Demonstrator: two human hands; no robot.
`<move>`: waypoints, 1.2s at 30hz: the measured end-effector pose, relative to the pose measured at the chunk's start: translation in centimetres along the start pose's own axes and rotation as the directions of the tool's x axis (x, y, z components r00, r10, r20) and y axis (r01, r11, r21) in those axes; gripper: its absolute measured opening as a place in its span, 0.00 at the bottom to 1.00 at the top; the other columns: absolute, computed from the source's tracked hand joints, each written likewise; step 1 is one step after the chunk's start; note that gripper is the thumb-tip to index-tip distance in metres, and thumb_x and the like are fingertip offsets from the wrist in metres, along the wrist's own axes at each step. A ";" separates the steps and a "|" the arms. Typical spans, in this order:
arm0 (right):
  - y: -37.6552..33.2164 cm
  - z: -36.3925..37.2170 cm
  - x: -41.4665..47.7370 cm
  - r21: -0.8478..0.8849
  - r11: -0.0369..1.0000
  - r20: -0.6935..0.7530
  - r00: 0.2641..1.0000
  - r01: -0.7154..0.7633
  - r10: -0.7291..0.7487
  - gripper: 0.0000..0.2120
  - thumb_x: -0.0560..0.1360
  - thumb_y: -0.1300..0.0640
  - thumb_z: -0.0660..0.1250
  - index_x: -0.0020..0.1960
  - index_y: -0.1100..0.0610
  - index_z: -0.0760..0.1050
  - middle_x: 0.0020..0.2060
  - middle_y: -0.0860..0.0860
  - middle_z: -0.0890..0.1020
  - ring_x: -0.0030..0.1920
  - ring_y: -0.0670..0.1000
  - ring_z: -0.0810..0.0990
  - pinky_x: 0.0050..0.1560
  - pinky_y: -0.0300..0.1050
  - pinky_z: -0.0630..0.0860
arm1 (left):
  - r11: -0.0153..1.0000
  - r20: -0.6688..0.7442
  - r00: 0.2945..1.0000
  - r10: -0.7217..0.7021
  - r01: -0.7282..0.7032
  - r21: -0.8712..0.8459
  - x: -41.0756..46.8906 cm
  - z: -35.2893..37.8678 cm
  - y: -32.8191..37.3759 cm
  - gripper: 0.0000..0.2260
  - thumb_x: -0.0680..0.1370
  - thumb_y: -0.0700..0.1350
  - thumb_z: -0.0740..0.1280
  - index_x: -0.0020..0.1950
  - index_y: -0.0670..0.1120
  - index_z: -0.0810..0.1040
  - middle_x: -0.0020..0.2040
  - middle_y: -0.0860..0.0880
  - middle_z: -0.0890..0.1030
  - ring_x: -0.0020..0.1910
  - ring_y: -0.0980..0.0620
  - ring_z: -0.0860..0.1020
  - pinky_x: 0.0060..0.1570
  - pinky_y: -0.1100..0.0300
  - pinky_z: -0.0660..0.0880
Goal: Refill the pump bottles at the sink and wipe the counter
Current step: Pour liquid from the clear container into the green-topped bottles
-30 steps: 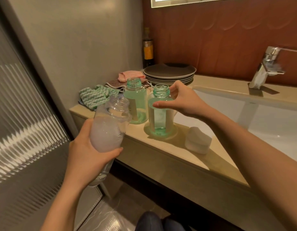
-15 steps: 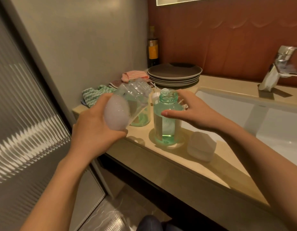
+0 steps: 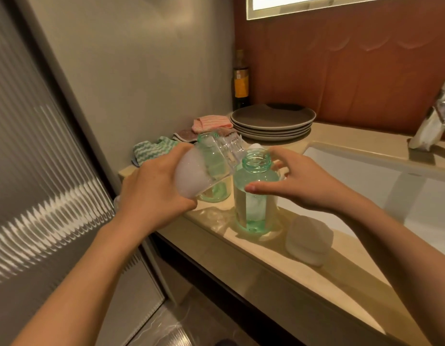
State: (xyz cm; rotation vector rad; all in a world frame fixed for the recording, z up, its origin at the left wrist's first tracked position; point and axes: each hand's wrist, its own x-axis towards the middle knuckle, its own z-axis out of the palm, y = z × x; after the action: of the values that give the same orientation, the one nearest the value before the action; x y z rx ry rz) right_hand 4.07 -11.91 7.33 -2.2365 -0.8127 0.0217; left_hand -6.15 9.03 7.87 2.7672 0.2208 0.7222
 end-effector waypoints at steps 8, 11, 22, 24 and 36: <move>0.2 -0.1 0.1 -0.028 0.999 0.005 1.000 0.019 -0.019 0.44 0.57 0.30 0.65 0.67 0.51 0.68 0.62 0.47 0.76 0.56 0.46 0.73 0.51 0.40 0.71 | 0.986 0.002 0.998 0.056 -0.055 0.158 0.9 -1.5 0.3 0.34 0.60 0.46 0.73 0.61 0.64 0.63 0.42 0.57 0.72 0.46 0.43 0.77 0.40 0.54 0.71; 0.3 0.0 0.2 -0.049 0.999 0.005 1.000 0.015 -0.015 0.42 0.59 0.31 0.67 0.69 0.51 0.67 0.63 0.48 0.75 0.56 0.45 0.73 0.51 0.40 0.70 | 0.977 0.015 0.995 0.094 -0.095 0.189 1.2 -2.2 0.5 0.33 0.61 0.45 0.72 0.60 0.64 0.62 0.43 0.58 0.73 0.44 0.45 0.74 0.39 0.55 0.69; 0.1 -0.1 0.0 -0.043 0.999 0.013 1.000 0.025 -0.024 0.45 0.56 0.30 0.64 0.68 0.51 0.68 0.62 0.48 0.76 0.55 0.45 0.73 0.51 0.40 0.70 | 0.914 0.066 0.982 0.177 -0.189 0.358 2.2 -3.9 1.2 0.32 0.63 0.46 0.73 0.65 0.59 0.66 0.41 0.57 0.70 0.40 0.49 0.69 0.37 0.57 0.63; 0.1 -0.1 0.0 -0.045 0.999 0.013 1.000 0.026 -0.026 0.45 0.56 0.30 0.64 0.68 0.51 0.68 0.62 0.48 0.76 0.55 0.44 0.72 0.50 0.40 0.70 | 0.906 0.077 0.981 0.178 -0.194 0.376 2.4 -4.0 1.3 0.33 0.63 0.46 0.73 0.65 0.58 0.66 0.43 0.56 0.74 0.40 0.50 0.67 0.36 0.57 0.62; 0.2 -0.1 0.0 -0.046 0.999 0.012 1.000 0.026 -0.025 0.43 0.59 0.31 0.66 0.68 0.51 0.68 0.62 0.48 0.76 0.55 0.45 0.73 0.50 0.40 0.71 | 0.883 0.105 0.979 0.177 -0.205 0.422 2.5 -4.2 1.6 0.34 0.64 0.47 0.74 0.67 0.58 0.64 0.43 0.58 0.69 0.40 0.51 0.68 0.36 0.58 0.62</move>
State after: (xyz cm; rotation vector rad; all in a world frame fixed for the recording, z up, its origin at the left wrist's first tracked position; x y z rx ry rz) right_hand 4.23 -12.06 7.33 -2.2710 -0.8555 0.0036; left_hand -5.91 8.98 13.03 3.2685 0.1026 0.7006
